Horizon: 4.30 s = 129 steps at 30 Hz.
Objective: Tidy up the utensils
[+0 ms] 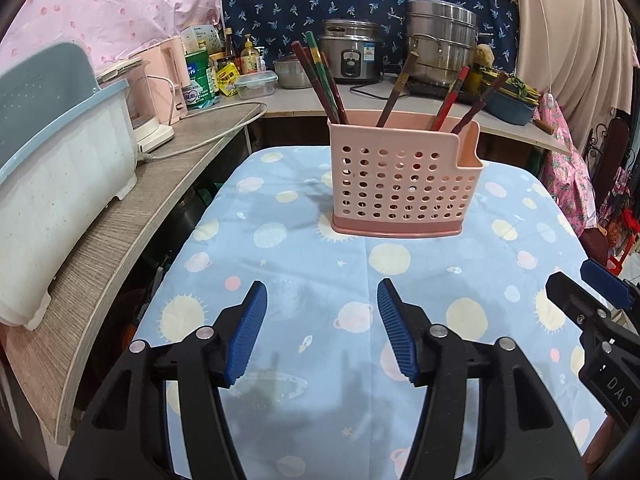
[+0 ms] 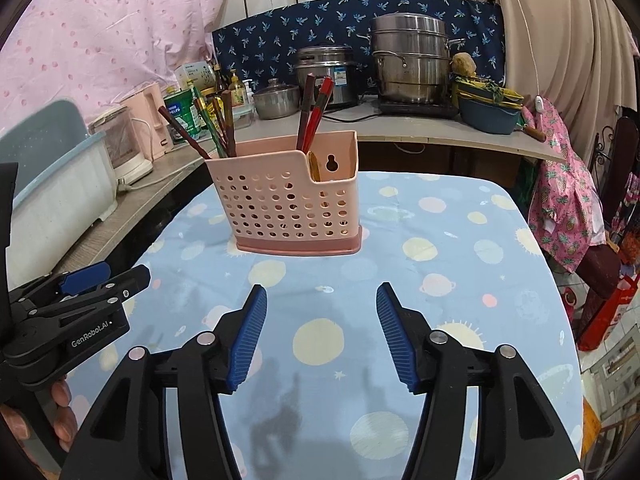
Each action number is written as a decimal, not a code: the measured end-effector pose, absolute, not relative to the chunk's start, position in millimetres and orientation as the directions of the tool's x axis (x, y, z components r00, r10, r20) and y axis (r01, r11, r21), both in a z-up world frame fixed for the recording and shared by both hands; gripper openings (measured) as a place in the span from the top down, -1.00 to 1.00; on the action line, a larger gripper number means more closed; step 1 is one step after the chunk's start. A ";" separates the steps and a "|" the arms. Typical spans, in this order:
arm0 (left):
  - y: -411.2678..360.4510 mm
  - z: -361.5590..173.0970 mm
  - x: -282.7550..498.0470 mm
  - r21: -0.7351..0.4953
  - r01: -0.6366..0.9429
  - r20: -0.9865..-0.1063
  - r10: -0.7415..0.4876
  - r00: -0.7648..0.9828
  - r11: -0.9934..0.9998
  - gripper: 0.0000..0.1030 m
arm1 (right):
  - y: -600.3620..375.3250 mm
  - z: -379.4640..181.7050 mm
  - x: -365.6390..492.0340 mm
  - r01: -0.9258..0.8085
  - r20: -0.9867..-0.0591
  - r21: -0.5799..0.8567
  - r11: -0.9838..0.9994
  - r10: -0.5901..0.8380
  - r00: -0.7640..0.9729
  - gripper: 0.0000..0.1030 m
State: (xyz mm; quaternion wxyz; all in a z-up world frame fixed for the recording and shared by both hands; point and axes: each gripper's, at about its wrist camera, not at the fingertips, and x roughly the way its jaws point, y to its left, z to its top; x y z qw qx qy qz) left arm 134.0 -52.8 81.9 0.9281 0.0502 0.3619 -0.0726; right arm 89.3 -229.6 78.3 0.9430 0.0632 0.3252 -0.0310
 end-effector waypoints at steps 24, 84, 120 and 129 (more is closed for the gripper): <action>-58.9 76.2 128.5 0.077 0.153 -0.676 -0.061 0.734 0.985 -0.71 | -223.5 68.5 90.1 0.092 -0.639 0.072 0.993 -0.025 0.769 -0.61; -61.1 85.0 142.0 0.099 0.125 -0.664 -0.028 0.747 0.987 -0.81 | -221.2 66.9 106.4 0.101 -0.646 0.067 0.993 -0.034 0.762 -0.64; -68.1 81.5 148.3 0.113 0.105 -0.671 -0.002 0.741 0.988 -0.80 | -233.2 64.2 111.2 0.121 -0.646 0.075 0.990 -0.044 0.762 -0.64; -70.8 81.7 149.5 0.110 0.109 -0.672 -0.007 0.740 0.988 -0.80 | -235.9 63.5 111.5 0.127 -0.648 0.079 0.989 -0.045 0.760 -0.65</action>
